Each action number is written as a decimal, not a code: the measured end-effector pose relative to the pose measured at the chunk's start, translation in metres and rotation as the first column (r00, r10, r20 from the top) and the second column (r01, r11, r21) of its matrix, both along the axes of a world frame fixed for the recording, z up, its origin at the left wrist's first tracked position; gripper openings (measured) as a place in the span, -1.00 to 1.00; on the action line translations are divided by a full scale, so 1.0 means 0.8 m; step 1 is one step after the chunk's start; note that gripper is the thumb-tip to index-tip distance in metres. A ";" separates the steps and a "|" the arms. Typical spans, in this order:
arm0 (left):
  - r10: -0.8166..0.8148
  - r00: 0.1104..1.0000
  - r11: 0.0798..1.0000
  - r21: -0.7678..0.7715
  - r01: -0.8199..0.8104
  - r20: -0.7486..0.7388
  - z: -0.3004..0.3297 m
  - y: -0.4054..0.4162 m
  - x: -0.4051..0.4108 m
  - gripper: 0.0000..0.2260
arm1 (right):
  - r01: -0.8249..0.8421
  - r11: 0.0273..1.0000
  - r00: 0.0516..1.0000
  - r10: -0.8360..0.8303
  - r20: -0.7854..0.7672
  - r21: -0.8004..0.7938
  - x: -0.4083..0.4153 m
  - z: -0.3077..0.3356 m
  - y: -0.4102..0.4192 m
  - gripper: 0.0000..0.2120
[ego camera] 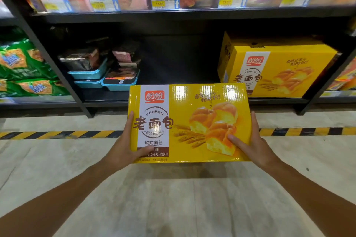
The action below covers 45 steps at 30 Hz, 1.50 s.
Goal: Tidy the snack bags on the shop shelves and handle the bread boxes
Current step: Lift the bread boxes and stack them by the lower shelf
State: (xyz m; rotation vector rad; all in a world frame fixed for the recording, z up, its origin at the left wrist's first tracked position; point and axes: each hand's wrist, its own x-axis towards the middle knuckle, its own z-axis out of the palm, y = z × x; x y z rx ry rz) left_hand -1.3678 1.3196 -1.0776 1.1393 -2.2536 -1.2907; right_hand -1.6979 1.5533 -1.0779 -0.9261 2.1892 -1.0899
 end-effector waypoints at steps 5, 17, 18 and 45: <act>-0.068 0.997 0.997 0.046 0.067 0.024 -0.005 0.018 0.023 0.35 | -0.047 0.999 0.998 0.048 0.043 -0.008 0.003 -0.010 0.022 0.24; 0.014 0.985 0.991 0.127 -0.036 0.172 0.030 0.010 0.027 0.18 | 0.019 0.995 1.000 -0.018 -0.016 0.095 0.000 0.014 0.008 0.01; 0.019 0.984 0.992 0.122 -0.040 0.175 0.029 0.010 0.027 0.14 | 0.018 0.994 1.000 -0.016 -0.023 0.104 0.000 0.013 0.005 0.00; 0.252 0.958 0.951 -0.150 -0.271 -0.134 0.054 -0.001 0.017 -0.01 | 0.235 0.942 0.936 -0.286 -0.206 -0.241 0.027 0.026 0.018 -0.21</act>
